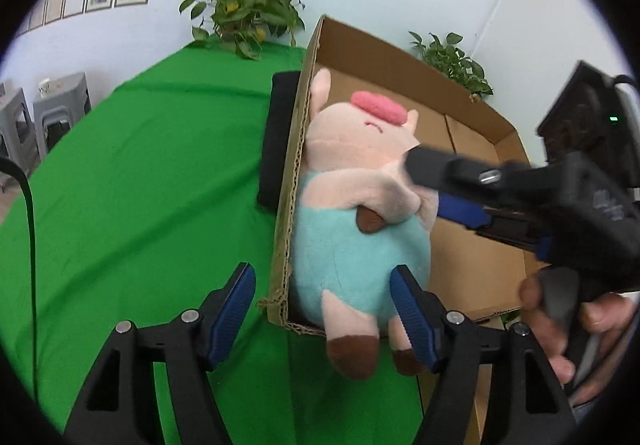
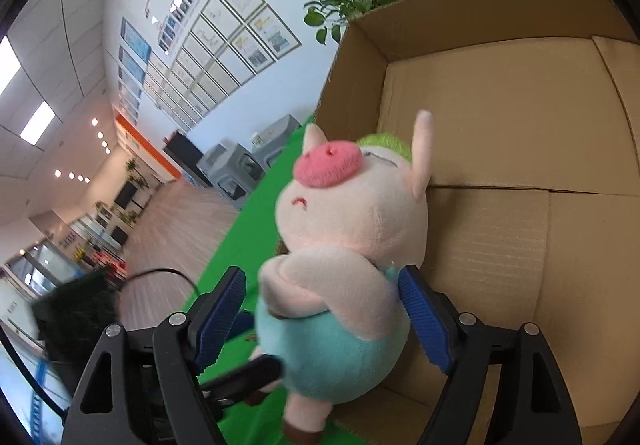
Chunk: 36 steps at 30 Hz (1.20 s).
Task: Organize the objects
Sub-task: 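Carry the plush pig into the cardboard tray and release it, then move the left tool back toward the long narrow cardboard box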
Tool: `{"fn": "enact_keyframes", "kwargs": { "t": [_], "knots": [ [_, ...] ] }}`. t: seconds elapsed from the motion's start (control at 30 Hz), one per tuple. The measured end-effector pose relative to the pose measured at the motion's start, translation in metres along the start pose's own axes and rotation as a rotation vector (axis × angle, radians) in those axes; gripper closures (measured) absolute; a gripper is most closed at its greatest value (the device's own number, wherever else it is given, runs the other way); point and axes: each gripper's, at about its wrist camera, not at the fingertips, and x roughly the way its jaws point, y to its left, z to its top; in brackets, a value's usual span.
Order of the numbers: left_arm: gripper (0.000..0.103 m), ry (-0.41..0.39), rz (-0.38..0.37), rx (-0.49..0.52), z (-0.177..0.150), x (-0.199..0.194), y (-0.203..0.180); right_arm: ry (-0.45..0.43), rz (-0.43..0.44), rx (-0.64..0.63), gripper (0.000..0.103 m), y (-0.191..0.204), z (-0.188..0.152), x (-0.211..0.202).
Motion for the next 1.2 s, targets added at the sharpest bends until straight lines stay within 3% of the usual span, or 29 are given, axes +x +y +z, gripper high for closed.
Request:
{"fn": "enact_keyframes", "kwargs": {
  "t": [0.13,0.2,0.33,0.53,0.6,0.73,0.8,0.87,0.93,1.03,1.2],
  "knots": [
    [0.043,0.001,-0.032,-0.038,-0.004,0.003,-0.001,0.065,-0.04,-0.02,0.025,-0.004,-0.01,0.0],
    [0.047,-0.006,-0.012,-0.026,-0.002,0.004,-0.002,0.088,-0.058,-0.029,0.03,-0.002,-0.016,0.009],
    [0.052,-0.008,0.0,-0.017,-0.003,0.003,-0.003,0.076,-0.106,-0.063,0.044,0.003,-0.026,0.016],
    [0.053,-0.004,0.05,0.019,-0.008,0.003,-0.012,0.069,-0.119,-0.065,0.046,0.004,-0.033,0.02],
    [0.053,-0.009,0.057,0.024,-0.009,0.002,-0.012,0.069,-0.123,-0.062,0.044,0.004,-0.035,0.021],
    [0.053,-0.032,0.072,0.035,-0.009,-0.003,-0.013,0.075,-0.16,-0.005,0.028,-0.009,-0.05,0.011],
    [0.053,-0.076,0.146,0.072,-0.01,-0.013,-0.02,0.032,-0.226,-0.017,0.023,-0.005,-0.055,-0.007],
    [0.051,-0.107,0.164,0.098,-0.01,-0.022,-0.026,-0.031,-0.27,-0.037,0.008,-0.001,-0.062,-0.03],
    [0.04,-0.136,0.179,0.115,-0.011,-0.032,-0.033,-0.105,-0.33,-0.051,0.0,0.004,-0.073,-0.061],
    [0.022,-0.218,0.183,0.13,-0.015,-0.054,-0.047,-0.181,-0.432,-0.083,0.0,0.009,-0.093,-0.104],
    [0.021,-0.267,0.271,0.18,-0.021,-0.068,-0.078,-0.246,-0.58,-0.124,0.0,0.007,-0.138,-0.161]
  ]
}}
